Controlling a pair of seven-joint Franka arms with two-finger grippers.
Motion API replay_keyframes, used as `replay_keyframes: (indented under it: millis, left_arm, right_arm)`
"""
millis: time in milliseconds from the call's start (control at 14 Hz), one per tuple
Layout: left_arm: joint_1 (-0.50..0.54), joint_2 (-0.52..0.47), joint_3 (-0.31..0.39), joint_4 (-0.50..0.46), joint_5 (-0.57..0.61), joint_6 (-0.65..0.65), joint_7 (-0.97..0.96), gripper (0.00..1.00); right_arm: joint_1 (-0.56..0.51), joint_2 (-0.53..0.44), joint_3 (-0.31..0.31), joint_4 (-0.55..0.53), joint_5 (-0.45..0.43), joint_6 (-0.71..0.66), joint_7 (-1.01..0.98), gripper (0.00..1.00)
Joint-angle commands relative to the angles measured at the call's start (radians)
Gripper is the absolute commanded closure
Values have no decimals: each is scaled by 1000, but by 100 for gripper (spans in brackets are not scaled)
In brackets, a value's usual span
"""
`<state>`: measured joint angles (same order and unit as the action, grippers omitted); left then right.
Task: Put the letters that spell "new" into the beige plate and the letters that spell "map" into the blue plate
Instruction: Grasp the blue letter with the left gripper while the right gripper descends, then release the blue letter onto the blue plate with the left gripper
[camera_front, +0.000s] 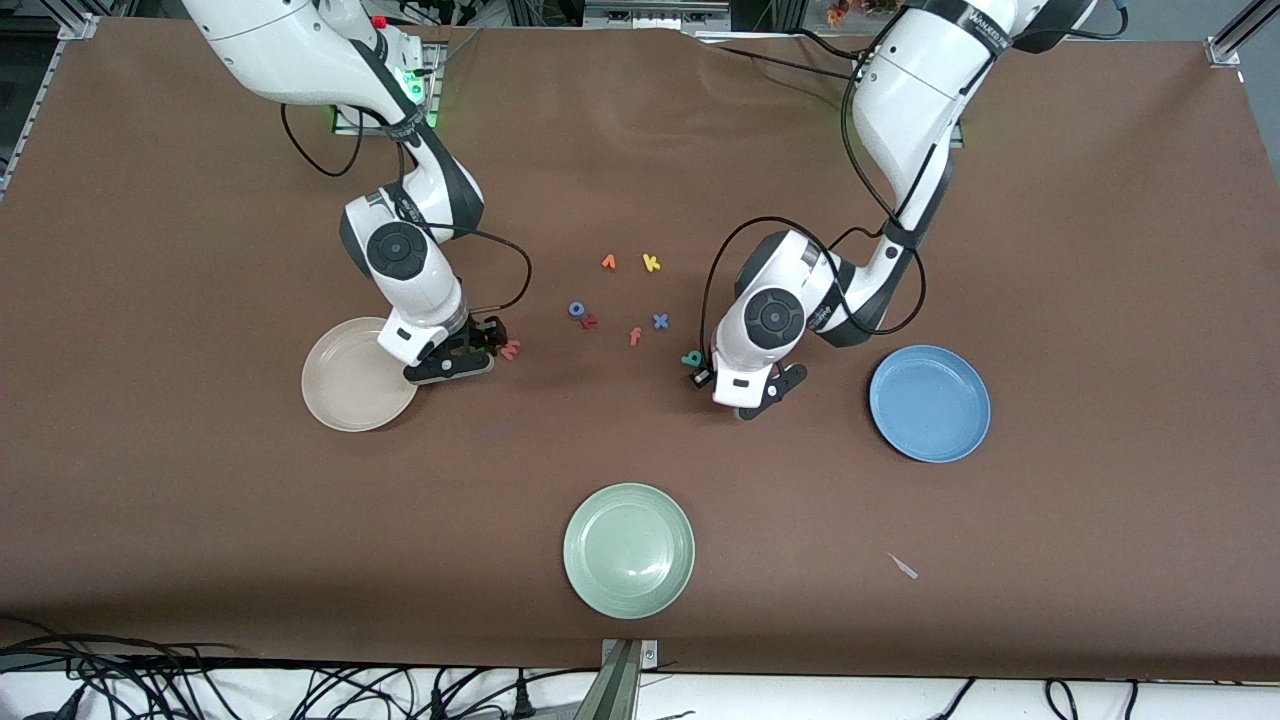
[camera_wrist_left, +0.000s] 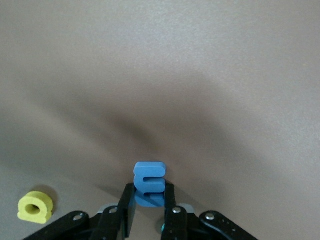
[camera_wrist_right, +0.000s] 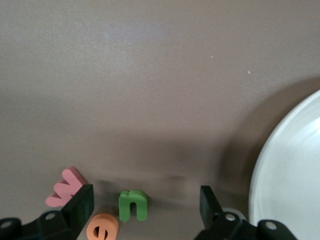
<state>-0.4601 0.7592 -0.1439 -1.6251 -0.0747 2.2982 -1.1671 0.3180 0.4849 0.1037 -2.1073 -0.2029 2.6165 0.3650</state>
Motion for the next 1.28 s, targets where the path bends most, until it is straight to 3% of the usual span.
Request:
replay_keyframes:
  millis: [0, 285, 570, 784, 855, 1140, 1211]
  left_arm:
    - [-12, 5, 18, 8, 52, 4, -8, 94]
    - [21, -89, 18, 21, 205, -176, 13, 94]
    - [153, -153, 17, 19, 233, -336, 336, 92]
    - [265, -147, 17, 5, 234, -381, 530, 91]
    - [296, -141, 18, 5, 234, -388, 596, 82]
    - [425, -98, 14, 8, 228, -381, 800, 82]
    - [429, -89, 12, 7, 220, -381, 800, 68]
  right_arm:
    - [-7, -6, 1, -22, -21, 33, 23, 8]
    - [-5, 12, -2, -22, -21, 54, 25, 13]
    - [-4, 31, -2, -25, -21, 83, 74, 15]
    - [-4, 23, -2, -39, -21, 83, 72, 15]
    - [-4, 18, -2, -48, -21, 83, 72, 16]
    - [-4, -20, -1, -100, -21, 83, 74, 17]
    - [-4, -26, -2, -108, -21, 83, 74, 17]
